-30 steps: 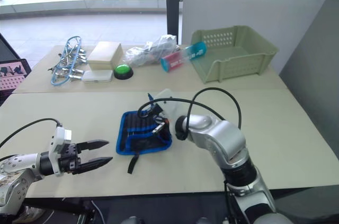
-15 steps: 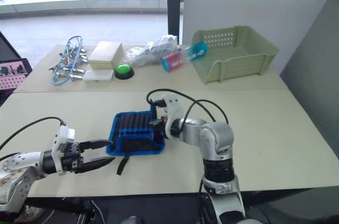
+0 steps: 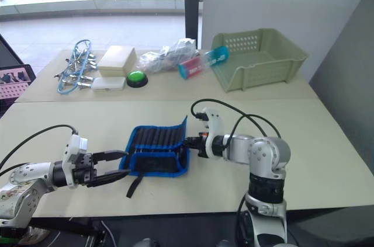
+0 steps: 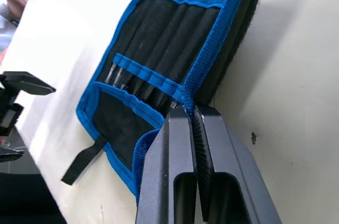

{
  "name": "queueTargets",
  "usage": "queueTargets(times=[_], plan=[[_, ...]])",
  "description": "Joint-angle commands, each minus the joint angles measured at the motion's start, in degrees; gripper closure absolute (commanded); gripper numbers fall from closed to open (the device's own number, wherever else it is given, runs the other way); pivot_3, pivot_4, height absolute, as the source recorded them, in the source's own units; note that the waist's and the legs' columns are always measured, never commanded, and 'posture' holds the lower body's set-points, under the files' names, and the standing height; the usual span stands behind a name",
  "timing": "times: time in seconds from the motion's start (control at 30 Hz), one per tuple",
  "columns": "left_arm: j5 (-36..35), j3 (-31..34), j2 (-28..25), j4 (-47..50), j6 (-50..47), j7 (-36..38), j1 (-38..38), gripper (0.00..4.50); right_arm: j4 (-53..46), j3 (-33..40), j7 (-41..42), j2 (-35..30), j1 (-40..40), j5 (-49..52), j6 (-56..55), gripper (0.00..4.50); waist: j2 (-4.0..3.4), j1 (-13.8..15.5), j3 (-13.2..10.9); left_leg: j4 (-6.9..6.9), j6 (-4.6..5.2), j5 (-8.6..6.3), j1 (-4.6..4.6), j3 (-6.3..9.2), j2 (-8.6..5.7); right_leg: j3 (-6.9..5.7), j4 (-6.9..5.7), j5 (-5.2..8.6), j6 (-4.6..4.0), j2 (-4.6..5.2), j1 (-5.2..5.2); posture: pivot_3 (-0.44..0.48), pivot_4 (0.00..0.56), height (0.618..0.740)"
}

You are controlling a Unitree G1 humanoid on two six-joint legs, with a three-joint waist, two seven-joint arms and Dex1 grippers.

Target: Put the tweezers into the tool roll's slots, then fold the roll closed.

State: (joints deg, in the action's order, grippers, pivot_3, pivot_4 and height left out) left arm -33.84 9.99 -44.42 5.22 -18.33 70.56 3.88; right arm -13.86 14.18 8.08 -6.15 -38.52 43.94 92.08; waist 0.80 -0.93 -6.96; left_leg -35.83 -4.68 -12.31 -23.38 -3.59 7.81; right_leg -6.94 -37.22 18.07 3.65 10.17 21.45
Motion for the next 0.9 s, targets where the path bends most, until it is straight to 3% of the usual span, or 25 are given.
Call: queueTargets(times=[0.03,0.2,0.33,0.67,0.9], plan=[[-0.2,0.1,0.0,0.4,-0.6,0.0,0.6,0.97,0.0,0.5,-3.2,-2.6,-2.0,5.8,0.4,4.46,0.00,0.0,0.0,0.00,0.00,0.00,0.01,0.00,0.00,0.00,0.00,0.00,0.00,0.00,0.00,0.000,0.150,0.722],[-0.1,0.0,0.2,0.3,-0.8,-0.1,0.7,0.97,1.2,-0.8,-3.9,-8.2,-3.2,7.3,0.4,4.46,0.00,0.3,0.0,-0.02,0.00,0.00,-0.02,0.00,0.00,0.00,0.05,0.00,0.00,0.00,-0.05,0.000,0.150,0.722],[0.1,-0.1,0.2,0.0,-0.6,0.1,0.9,0.97,1.6,-0.8,-6.0,-7.0,-4.6,10.3,0.4,4.46,0.00,0.0,0.0,-0.01,0.01,0.00,0.00,0.00,0.00,0.01,0.03,0.00,0.00,0.00,-0.03,0.000,0.150,0.722],[1.8,-1.3,0.5,-2.7,1.3,1.2,2.4,0.97,7.7,6.6,-27.8,15.8,-5.9,14.8,0.4,4.46,-0.05,0.3,0.0,-0.04,-0.01,0.01,0.02,-0.01,0.00,0.01,-0.02,0.00,0.00,0.00,-0.04,0.000,0.150,0.722],[2.1,-1.5,0.6,-3.2,1.5,1.8,2.7,0.97,11.1,3.1,-30.7,20.5,-2.5,9.6,-0.5,4.46,-0.06,-0.2,0.0,-0.04,-0.01,0.01,0.03,0.01,0.00,0.02,-0.01,-0.01,0.01,0.00,-0.05,0.000,0.150,0.722]])
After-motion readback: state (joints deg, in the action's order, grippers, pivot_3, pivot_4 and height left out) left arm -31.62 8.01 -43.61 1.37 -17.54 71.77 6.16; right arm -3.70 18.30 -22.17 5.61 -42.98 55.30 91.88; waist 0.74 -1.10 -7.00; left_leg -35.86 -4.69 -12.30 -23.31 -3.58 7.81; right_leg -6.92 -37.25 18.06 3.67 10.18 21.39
